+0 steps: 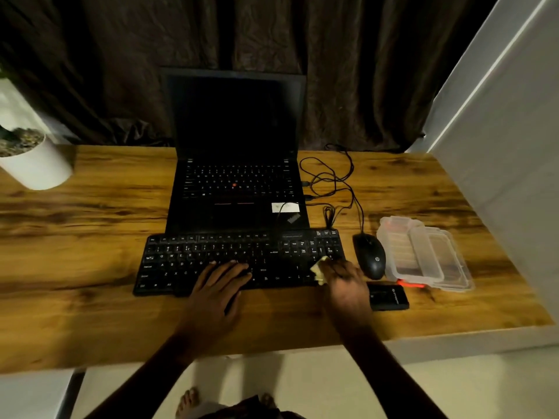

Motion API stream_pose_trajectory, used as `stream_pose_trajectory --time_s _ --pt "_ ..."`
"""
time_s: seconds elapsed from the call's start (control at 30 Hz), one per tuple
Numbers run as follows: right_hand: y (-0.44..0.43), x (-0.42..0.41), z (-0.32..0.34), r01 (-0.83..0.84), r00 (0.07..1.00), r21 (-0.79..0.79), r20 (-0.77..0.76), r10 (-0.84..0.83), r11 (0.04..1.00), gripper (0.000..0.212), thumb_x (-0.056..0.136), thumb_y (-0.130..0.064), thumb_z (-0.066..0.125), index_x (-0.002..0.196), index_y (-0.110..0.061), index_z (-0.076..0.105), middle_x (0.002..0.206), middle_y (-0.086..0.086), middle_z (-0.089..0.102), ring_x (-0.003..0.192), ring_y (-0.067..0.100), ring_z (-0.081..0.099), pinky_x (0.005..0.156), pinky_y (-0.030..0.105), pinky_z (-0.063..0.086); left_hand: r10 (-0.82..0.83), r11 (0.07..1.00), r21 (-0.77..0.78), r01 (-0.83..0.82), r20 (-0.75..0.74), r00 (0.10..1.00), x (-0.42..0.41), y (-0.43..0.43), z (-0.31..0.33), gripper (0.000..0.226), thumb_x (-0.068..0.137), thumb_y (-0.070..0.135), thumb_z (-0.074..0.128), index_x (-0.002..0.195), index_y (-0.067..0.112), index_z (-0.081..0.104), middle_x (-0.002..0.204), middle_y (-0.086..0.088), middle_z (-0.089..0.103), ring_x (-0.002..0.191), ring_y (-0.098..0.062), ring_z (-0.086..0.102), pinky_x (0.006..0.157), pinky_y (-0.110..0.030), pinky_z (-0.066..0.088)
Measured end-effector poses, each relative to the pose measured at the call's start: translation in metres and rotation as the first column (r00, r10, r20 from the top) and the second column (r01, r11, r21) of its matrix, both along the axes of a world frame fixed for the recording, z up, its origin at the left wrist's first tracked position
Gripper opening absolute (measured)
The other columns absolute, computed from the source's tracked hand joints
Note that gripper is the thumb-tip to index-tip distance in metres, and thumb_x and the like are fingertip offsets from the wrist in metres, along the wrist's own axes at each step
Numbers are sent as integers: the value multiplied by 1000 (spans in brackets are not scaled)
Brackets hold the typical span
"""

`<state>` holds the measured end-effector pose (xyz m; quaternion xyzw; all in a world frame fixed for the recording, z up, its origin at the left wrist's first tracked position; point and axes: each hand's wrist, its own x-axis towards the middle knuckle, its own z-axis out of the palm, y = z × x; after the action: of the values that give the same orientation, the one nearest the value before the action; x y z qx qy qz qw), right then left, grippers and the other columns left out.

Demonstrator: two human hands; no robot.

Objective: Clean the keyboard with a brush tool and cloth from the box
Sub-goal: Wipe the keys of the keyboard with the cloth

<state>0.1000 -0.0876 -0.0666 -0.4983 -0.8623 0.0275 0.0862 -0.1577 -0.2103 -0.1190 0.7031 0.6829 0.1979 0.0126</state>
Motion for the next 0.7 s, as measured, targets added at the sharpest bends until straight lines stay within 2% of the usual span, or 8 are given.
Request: stream_pose_trajectory --time_s 0.07,0.13,0.2,0.3,0.4,0.5,0.6,0.7 --pt "7 9 1 110 990 7 -90 -108 994 32 82 -13 57 112 -9 67 106 15 71 98 33 67 82 50 57 6 1000 -5 -6 6 1000 0 0 0 44 101 36 37 141 25 52 151 8 44 144 -12 32 121 -47 18" --pt "8 10 -1 151 976 2 -162 -148 989 35 87 -16 39 106 -5 66 96 17 70 83 32 69 68 45 60 2 1000 8 -3 10 1000 0 1 0 43 101 35 37 139 25 53 150 7 46 143 -13 34 120 -49 21" --pt "5 2 -7 107 983 6 -149 -105 994 30 90 -12 43 108 -4 65 96 17 69 82 31 69 67 40 61 -2 1000 21 2 12 1000 -1 0 0 42 101 35 37 139 25 54 149 6 47 142 -14 36 119 -50 24" --pt "0 -13 -10 62 996 -22 -68 -63 998 35 81 -11 54 113 -5 68 108 18 71 99 31 71 77 42 62 -5 1000 24 5 10 1000 -2 0 -2 42 100 34 38 139 25 54 149 6 47 143 -14 35 117 -51 26" --pt "5 -6 -9 42 998 17 -50 -41 999 38 84 -18 40 102 -5 70 94 16 73 82 30 73 67 40 62 1 1000 13 -1 7 1000 -2 0 -2 43 100 34 39 140 26 53 150 7 45 144 -13 34 118 -51 25" --pt "8 5 -5 113 990 -5 -88 -113 994 33 88 -11 51 116 -9 68 113 14 70 102 28 68 84 40 58 4 1000 26 -5 11 1000 -1 1 -2 43 99 34 39 139 25 53 149 6 47 143 -14 35 117 -52 26" --pt "6 -5 -11 122 985 17 -122 -119 992 31 80 -4 68 110 -7 69 102 16 70 93 30 69 75 38 59 -4 999 34 3 10 1000 0 1 0 43 100 35 37 138 23 55 148 5 48 142 -15 36 117 -51 26" --pt "1 -19 -14 54 992 56 -114 -47 997 25 80 -2 65 103 -7 70 94 13 71 85 28 69 67 35 60 -6 999 34 6 13 1000 0 1 1 44 100 35 37 137 23 56 148 4 49 141 -15 37 117 -50 25"
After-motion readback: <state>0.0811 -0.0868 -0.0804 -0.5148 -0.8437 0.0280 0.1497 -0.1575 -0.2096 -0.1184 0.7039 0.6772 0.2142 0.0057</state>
